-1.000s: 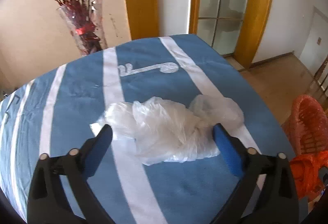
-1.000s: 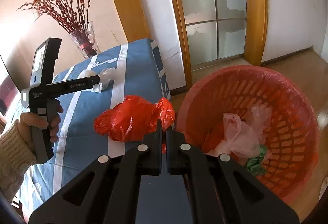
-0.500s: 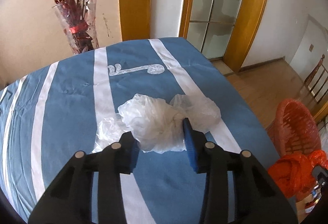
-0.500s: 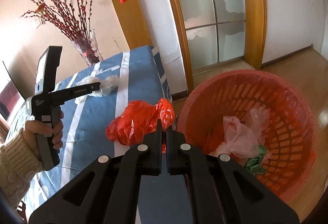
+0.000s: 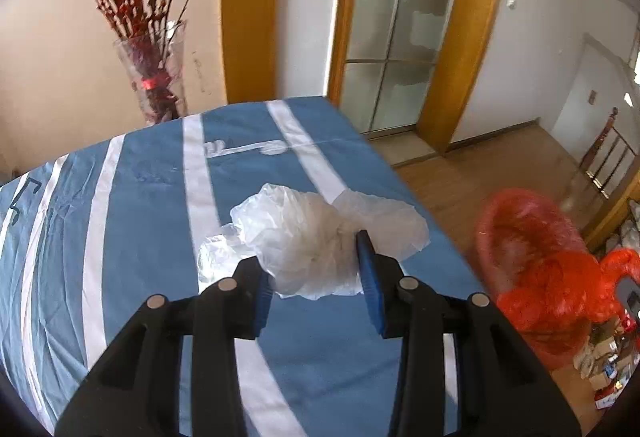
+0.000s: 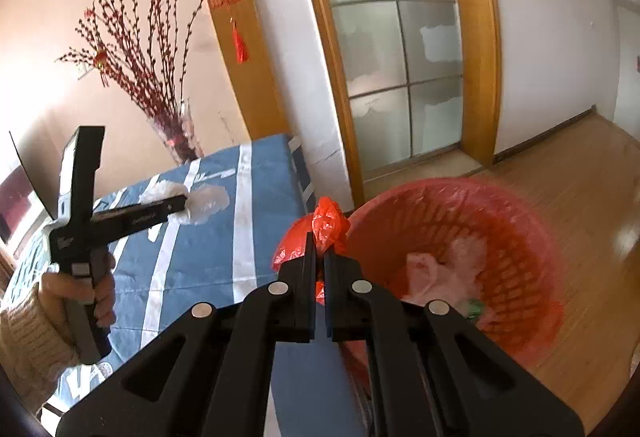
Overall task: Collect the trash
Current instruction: 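Carry the white bag and red bag over the red basket with both grippers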
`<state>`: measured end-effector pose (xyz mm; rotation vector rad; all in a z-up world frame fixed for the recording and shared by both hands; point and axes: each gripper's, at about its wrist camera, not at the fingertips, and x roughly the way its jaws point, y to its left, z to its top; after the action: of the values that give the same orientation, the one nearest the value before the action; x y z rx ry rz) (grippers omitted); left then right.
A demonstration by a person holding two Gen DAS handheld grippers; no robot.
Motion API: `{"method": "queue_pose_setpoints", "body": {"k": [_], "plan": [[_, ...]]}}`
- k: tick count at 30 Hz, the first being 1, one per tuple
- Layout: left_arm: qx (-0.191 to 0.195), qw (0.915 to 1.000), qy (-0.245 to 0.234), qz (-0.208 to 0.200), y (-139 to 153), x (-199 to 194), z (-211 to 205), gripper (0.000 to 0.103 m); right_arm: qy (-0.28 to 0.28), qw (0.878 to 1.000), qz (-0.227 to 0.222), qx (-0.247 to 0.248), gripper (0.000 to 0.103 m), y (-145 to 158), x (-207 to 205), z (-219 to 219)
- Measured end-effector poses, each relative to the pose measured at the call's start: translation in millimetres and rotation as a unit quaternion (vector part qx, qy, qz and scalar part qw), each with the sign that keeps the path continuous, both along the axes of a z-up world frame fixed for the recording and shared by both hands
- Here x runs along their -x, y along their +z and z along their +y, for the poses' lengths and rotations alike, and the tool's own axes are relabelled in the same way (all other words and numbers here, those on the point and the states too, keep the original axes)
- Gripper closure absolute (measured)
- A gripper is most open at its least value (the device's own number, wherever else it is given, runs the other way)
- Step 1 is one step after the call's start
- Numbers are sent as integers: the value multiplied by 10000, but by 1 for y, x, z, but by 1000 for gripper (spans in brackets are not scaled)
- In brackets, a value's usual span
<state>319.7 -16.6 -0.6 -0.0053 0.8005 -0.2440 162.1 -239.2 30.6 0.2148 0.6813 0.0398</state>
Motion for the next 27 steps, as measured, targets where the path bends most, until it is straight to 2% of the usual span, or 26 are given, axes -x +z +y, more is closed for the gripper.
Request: {"method": "queue_pose_setpoints", "body": {"k": [12, 27], "plan": [[278, 9970, -687, -209, 33, 60, -61, 64, -549, 9975, -387, 229, 100, 31, 38, -39], [274, 9898, -1396, -108, 26, 93, -141, 63, -1120, 9911, -575, 440, 99, 35, 51, -74]]}}
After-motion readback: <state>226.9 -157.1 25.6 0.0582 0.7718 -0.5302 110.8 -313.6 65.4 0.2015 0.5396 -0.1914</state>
